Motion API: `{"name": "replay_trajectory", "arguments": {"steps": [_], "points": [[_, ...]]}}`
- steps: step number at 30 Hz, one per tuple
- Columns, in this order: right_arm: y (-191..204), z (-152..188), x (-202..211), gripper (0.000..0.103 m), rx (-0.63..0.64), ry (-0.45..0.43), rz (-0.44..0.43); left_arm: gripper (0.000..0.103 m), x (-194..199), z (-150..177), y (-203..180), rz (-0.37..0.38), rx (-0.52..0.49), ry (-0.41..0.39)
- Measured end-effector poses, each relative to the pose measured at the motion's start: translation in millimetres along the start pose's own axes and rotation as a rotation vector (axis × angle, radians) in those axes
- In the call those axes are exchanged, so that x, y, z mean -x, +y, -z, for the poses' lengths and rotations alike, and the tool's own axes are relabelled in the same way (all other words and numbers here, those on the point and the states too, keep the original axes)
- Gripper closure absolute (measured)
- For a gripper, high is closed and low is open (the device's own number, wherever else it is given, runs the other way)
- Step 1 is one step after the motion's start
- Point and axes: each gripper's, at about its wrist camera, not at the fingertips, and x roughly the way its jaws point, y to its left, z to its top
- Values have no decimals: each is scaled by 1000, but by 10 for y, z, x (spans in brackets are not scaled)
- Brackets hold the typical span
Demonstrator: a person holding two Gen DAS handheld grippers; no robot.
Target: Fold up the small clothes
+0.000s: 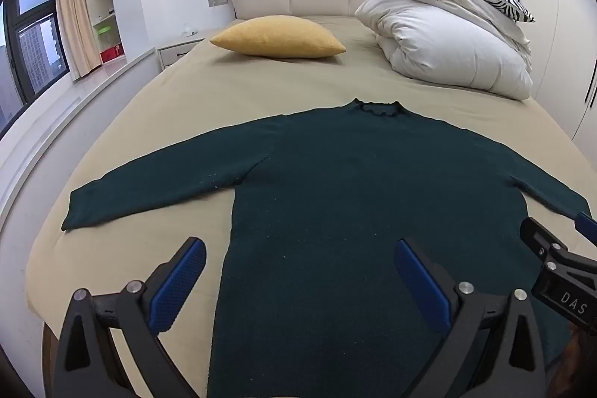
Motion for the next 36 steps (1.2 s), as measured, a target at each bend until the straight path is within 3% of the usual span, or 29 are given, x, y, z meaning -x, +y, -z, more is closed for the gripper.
{"name": "replay_trajectory", "arguments": {"steps": [36], "points": [[37, 57, -21, 0, -3, 2, -10, 0, 55, 2, -2, -10, -14, -24]]}}
